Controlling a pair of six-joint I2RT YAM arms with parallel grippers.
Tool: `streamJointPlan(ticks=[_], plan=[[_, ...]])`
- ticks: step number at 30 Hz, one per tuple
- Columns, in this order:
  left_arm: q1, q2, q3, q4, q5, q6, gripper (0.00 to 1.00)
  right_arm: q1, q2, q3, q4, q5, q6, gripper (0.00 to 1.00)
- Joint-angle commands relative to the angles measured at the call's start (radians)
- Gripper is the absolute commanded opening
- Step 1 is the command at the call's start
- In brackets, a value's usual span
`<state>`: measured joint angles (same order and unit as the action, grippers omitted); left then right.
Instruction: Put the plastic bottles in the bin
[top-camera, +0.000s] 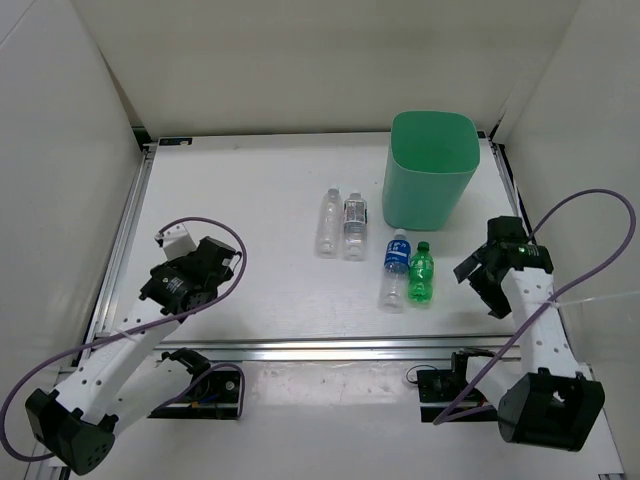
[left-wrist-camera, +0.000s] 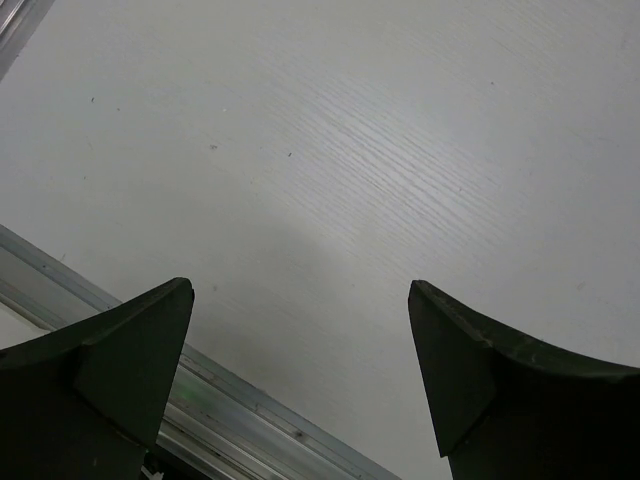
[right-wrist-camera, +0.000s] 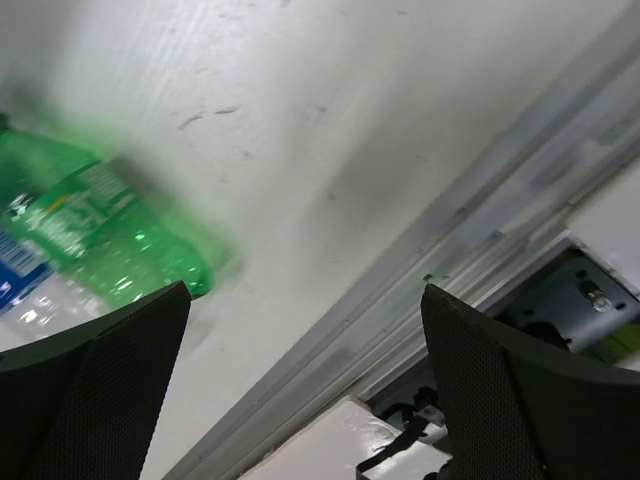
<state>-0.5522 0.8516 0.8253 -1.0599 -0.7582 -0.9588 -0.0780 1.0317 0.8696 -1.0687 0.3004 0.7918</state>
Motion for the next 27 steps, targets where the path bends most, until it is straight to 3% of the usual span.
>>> streamJointPlan(ticks=[1, 3, 8, 18, 27], plan=[[-0.003, 0.013, -0.009, 0.023, -0.006, 0.029, 1.0, 0.004, -0.013, 0.008, 0.102, -0.137, -0.116, 1.0], [-0.003, 0.014, -0.009, 0.023, -0.006, 0.02, 1.0, 0.004, 0.011, 0.017, 0.14, -0.257, -0.146, 1.0], [-0.003, 0.033, -0.029, 0.046, 0.007, 0.038, 1.0, 0.093, 0.031, -0.007, 0.246, -0.356, -0.187, 1.0], [-0.003, -0.022, -0.069, 0.084, 0.069, 0.063, 1.0, 0.205, 0.209, 0.016, 0.338, -0.373, -0.187, 1.0], [-0.003, -0.033, -0.078, 0.075, 0.07, 0.054, 1.0, 0.215, 0.361, 0.055, 0.358, -0.311, -0.186, 1.0]])
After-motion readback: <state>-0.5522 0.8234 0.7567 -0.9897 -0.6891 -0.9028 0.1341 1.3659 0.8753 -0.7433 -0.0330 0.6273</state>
